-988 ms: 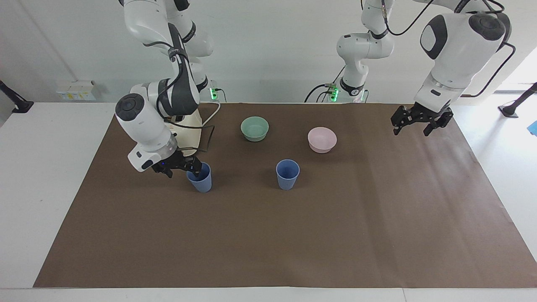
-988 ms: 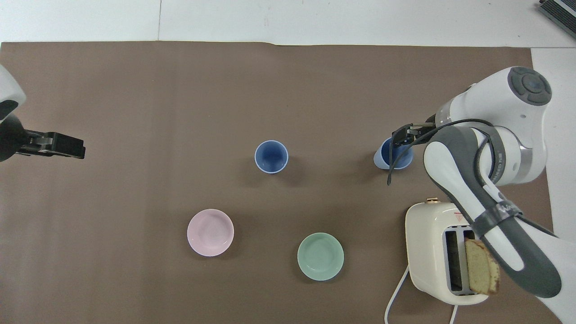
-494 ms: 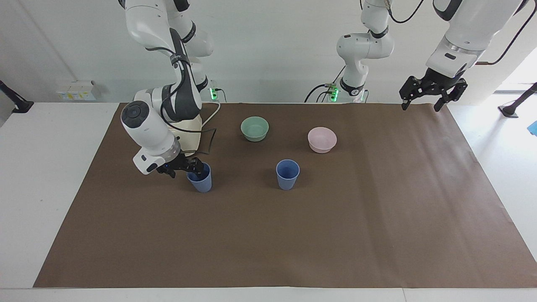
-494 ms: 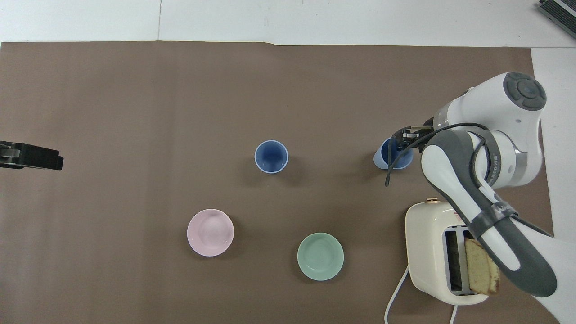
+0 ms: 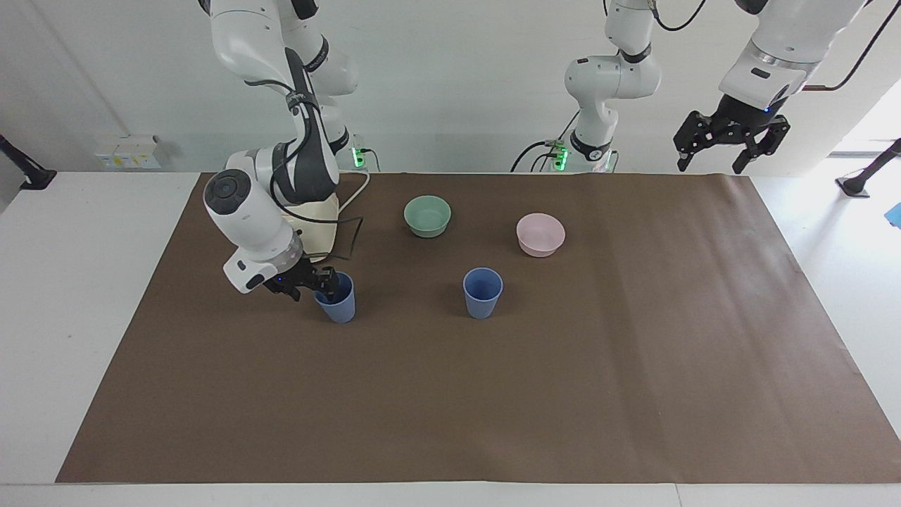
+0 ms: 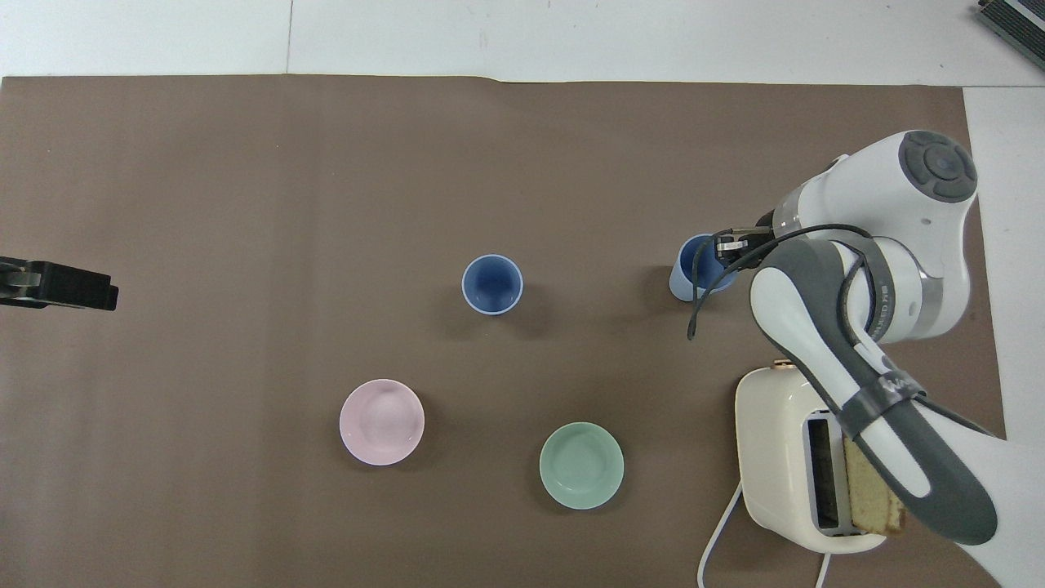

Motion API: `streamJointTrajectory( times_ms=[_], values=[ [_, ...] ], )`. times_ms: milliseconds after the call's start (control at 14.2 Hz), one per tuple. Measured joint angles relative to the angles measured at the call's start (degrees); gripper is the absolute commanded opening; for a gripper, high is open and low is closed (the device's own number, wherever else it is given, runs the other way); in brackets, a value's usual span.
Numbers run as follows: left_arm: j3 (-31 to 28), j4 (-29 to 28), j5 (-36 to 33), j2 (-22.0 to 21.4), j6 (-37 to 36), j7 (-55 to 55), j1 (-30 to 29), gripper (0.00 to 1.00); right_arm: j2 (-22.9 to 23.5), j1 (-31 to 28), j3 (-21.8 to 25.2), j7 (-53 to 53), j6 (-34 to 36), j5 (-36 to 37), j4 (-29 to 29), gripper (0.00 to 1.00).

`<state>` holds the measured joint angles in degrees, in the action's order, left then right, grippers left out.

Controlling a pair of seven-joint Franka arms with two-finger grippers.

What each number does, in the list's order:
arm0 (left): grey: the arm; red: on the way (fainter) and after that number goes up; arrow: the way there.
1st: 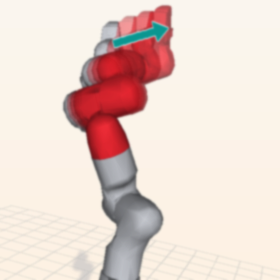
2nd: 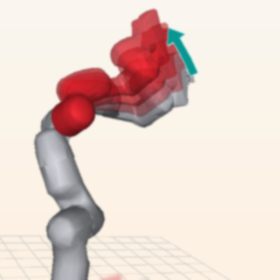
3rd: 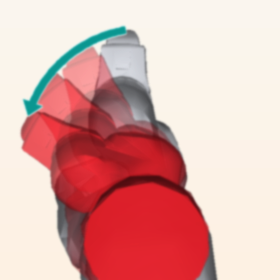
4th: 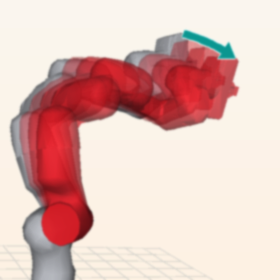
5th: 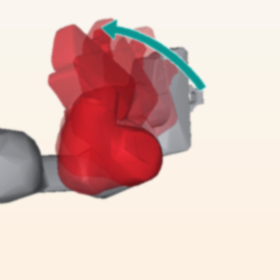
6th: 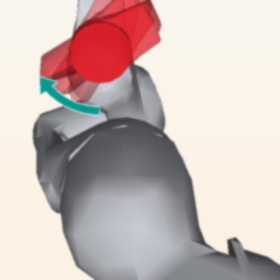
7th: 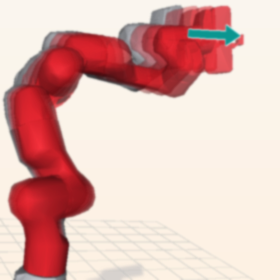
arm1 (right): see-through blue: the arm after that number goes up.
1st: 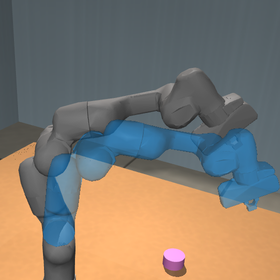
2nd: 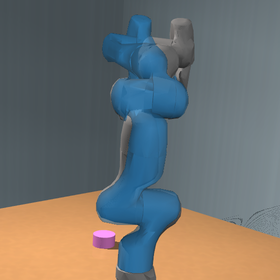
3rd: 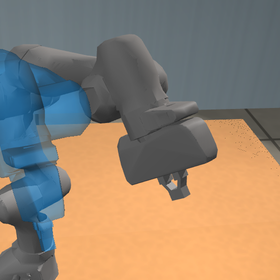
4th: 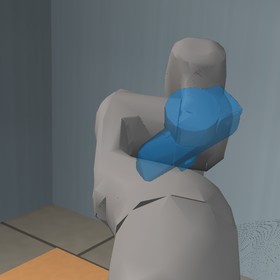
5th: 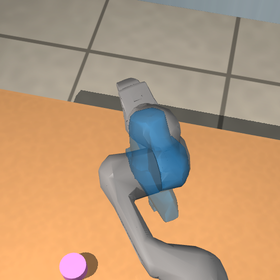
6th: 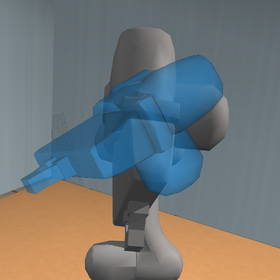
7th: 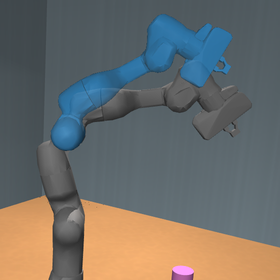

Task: Stack blue cups with both arms
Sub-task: 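Carry the held blue cup over the center blue cup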

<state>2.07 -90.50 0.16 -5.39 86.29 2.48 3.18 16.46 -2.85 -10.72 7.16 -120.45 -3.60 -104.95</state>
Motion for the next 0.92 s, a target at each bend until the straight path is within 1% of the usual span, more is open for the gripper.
streamJointTrajectory(
  times_ms=[141, 282, 565, 706, 918],
  values=[
    [-0.2, 0.0, 0.0, 0.0, 0.0, 0.0, 0.0, 1.00, 0.0, 2.4, 0.0, 4.4, 0.0, 0.0, 0.9, 0.00],
    [-0.2, 0.0, 0.0, 0.0, 0.0, 0.0, 0.0, 1.00, 0.0, 5.2, -0.1, 9.7, 1.3, 0.0, 3.4, 0.00],
    [-0.2, 0.0, 0.0, 0.0, -0.1, 0.0, 0.0, 1.00, -0.3, 7.9, -0.6, 16.6, 9.6, -0.1, 12.5, 0.00],
    [-0.2, 0.0, 0.0, 0.0, -0.1, 0.0, 0.0, 1.00, -0.4, 9.3, -2.5, 20.7, 10.2, -0.2, 15.1, 0.00],
    [-0.2, 0.0, 0.0, 0.0, -0.1, 0.0, 0.0, 1.00, -0.3, 15.1, -4.2, 27.7, 9.1, -0.2, 17.4, 0.00]
  ],
)
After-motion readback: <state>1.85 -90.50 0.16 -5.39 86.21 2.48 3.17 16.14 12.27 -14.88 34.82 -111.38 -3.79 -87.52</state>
